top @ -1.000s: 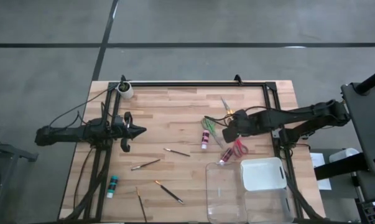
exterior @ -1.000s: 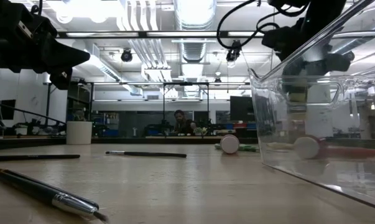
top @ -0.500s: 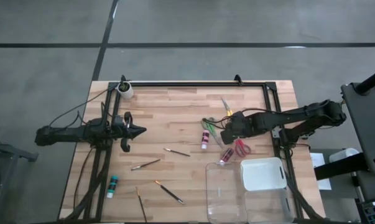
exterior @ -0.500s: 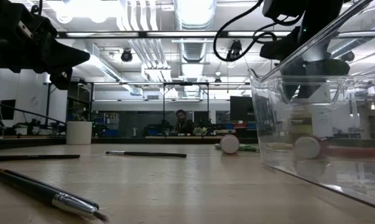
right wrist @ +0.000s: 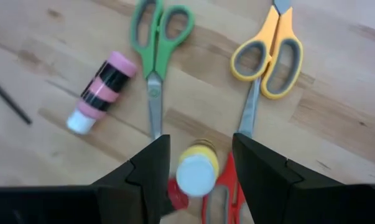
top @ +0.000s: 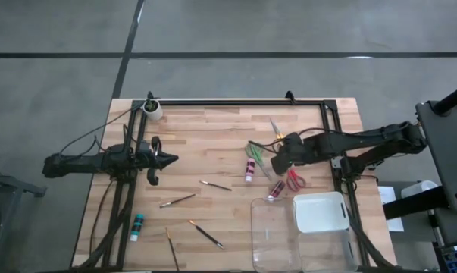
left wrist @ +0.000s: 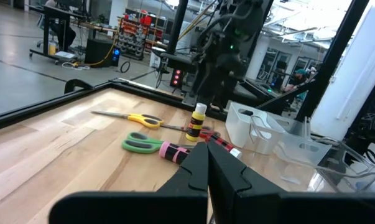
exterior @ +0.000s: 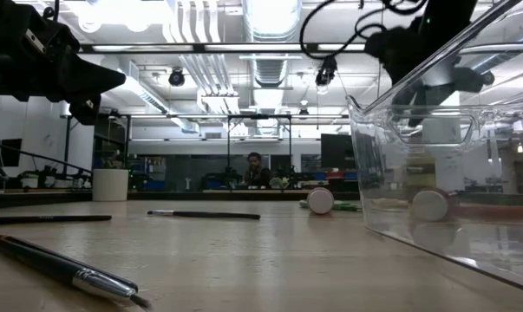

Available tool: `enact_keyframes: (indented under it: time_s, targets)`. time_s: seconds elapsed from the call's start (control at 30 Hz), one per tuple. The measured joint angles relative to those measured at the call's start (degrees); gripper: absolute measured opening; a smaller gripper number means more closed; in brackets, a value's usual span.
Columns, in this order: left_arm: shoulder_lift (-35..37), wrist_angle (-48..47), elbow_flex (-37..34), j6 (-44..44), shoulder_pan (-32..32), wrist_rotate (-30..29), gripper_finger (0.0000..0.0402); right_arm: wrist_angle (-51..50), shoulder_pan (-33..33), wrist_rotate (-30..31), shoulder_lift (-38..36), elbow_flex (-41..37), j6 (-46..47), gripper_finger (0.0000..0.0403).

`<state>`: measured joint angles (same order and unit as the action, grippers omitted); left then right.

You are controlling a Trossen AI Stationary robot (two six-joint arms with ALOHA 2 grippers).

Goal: Pick & Place Paint Supplies
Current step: Put the yellow paint bottle into the white bin

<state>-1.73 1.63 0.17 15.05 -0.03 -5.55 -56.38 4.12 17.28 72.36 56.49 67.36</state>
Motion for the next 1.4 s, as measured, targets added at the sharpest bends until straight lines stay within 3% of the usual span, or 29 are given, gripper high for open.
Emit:
enact_keyframes:
  time_s: [0.17, 1.4]
  targets:
    - [0.0, 0.0, 0.0, 0.0, 0.0, 0.0, 0.0000, -3.5, 0.7, -0.5, -0.1, 2.3, 0.0, 0.0170]
    - [0.0, 0.0, 0.0, 0.0, 0.0, 0.0, 0.0000, -3.3, 1.7, -3.7, 9.9, 1.4, 2.4, 0.0170]
